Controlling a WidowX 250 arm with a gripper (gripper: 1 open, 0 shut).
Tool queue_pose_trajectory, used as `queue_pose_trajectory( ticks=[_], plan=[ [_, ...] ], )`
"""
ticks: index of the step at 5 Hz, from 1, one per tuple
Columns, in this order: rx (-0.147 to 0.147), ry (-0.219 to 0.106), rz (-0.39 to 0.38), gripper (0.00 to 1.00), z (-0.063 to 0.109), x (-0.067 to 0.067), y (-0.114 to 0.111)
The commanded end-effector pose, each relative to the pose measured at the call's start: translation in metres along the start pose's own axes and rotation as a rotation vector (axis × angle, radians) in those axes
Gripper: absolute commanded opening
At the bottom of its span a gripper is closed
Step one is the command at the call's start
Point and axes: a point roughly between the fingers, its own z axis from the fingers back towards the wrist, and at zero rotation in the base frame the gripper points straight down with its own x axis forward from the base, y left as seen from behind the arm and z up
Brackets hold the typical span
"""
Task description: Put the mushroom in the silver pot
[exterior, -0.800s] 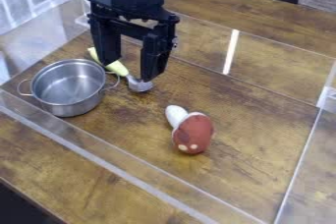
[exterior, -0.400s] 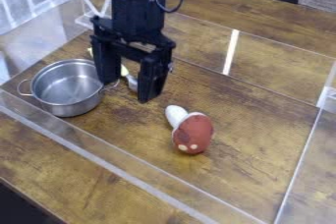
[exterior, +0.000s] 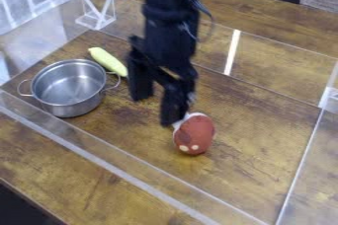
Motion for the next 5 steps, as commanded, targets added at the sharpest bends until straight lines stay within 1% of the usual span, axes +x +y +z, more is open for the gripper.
queue_pose_trajectory(
  ticks=[1, 2, 3, 5],
  plan=[
    [0.028, -0.076, -0.043, 1.0, 0.009, 0.024, -0.014],
    [0.015, -0.095, -0.024, 1.0, 0.004, 0.038, -0.02],
    [0.005, -0.105, -0.017, 1.0, -0.012, 0.046, -0.009],
    [-0.019, -0.114, 0.019, 1.0, -0.039, 0.055, 0.013]
  ],
)
